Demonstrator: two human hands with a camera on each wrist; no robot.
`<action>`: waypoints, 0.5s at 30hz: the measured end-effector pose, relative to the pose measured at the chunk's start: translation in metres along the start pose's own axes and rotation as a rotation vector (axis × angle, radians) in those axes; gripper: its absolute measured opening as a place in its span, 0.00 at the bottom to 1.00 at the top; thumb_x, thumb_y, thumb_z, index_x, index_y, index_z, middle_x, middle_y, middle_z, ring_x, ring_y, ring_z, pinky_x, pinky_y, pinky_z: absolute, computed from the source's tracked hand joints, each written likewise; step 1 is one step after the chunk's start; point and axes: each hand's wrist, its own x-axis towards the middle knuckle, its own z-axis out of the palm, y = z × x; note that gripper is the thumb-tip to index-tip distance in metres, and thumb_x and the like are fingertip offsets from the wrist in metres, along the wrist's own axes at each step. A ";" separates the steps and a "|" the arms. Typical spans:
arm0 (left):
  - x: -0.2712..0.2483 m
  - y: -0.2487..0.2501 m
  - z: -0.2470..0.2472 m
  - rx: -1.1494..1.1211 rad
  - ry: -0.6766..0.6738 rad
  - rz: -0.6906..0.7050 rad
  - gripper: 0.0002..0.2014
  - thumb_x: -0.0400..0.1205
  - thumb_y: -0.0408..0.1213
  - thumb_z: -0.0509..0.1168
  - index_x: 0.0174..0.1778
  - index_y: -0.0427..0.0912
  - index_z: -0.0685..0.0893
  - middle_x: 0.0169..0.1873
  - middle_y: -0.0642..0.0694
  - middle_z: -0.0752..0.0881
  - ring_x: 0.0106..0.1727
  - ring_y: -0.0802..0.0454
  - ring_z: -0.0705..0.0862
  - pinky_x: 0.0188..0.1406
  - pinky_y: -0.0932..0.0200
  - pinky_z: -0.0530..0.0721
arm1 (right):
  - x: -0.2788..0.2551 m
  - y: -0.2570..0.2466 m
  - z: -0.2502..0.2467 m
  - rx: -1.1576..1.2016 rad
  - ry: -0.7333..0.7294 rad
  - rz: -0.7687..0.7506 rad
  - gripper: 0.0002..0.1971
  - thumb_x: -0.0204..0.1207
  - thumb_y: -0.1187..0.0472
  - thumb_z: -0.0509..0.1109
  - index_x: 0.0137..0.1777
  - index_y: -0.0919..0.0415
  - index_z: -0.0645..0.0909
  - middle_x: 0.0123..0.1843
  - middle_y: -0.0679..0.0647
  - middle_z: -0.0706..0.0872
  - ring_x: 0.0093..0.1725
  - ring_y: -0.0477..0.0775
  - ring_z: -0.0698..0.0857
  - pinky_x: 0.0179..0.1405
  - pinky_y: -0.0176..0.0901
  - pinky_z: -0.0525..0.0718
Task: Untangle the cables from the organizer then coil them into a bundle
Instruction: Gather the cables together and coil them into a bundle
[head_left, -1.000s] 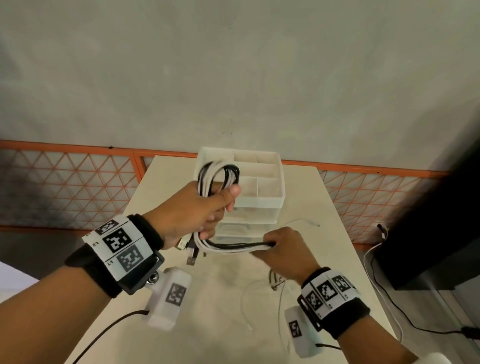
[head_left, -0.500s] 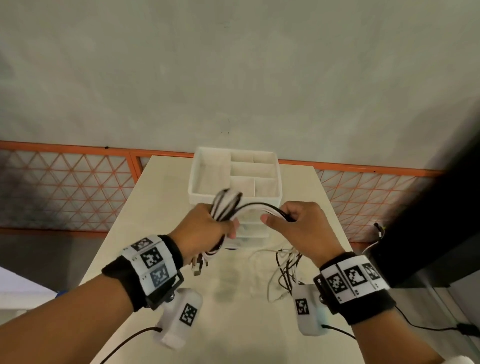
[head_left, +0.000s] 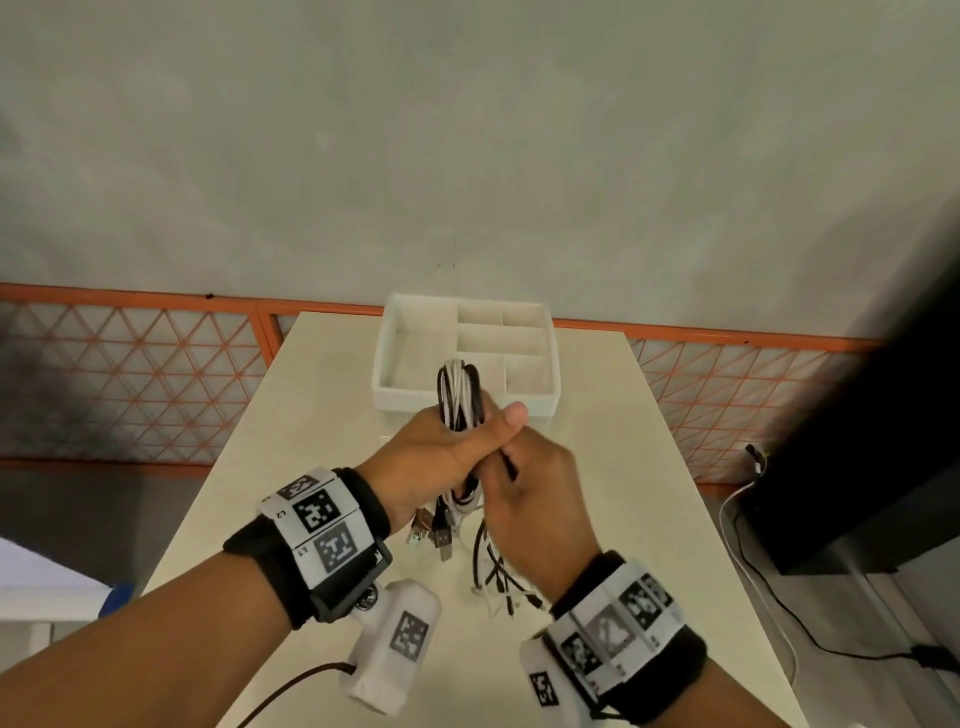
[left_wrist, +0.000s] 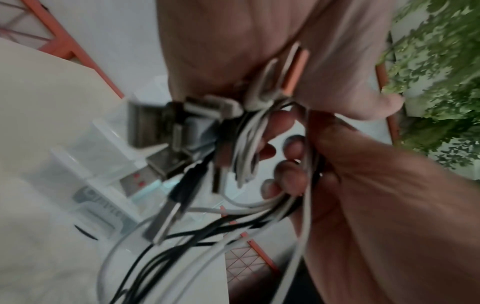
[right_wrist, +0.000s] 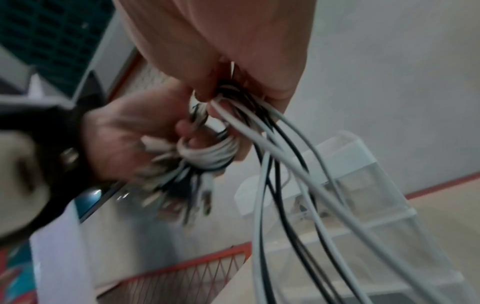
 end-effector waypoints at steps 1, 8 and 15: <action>0.000 0.001 0.002 -0.059 0.027 -0.024 0.22 0.72 0.61 0.71 0.33 0.42 0.86 0.23 0.52 0.86 0.25 0.60 0.85 0.26 0.65 0.79 | -0.003 0.000 0.006 -0.030 -0.036 -0.030 0.16 0.83 0.73 0.61 0.63 0.64 0.86 0.42 0.53 0.88 0.36 0.44 0.84 0.34 0.37 0.83; 0.004 -0.004 -0.016 -0.341 0.199 -0.148 0.11 0.75 0.46 0.72 0.34 0.42 0.86 0.34 0.39 0.82 0.32 0.43 0.81 0.37 0.52 0.80 | -0.015 0.010 0.004 -0.115 -0.293 -0.103 0.27 0.78 0.70 0.69 0.78 0.59 0.77 0.60 0.51 0.75 0.51 0.48 0.83 0.49 0.42 0.86; 0.002 -0.002 -0.018 -0.262 0.202 -0.085 0.08 0.78 0.36 0.70 0.36 0.37 0.86 0.32 0.37 0.81 0.32 0.42 0.82 0.33 0.54 0.81 | -0.017 0.011 0.008 -0.093 -0.144 -0.188 0.24 0.73 0.74 0.71 0.70 0.62 0.84 0.52 0.55 0.79 0.43 0.48 0.83 0.39 0.36 0.83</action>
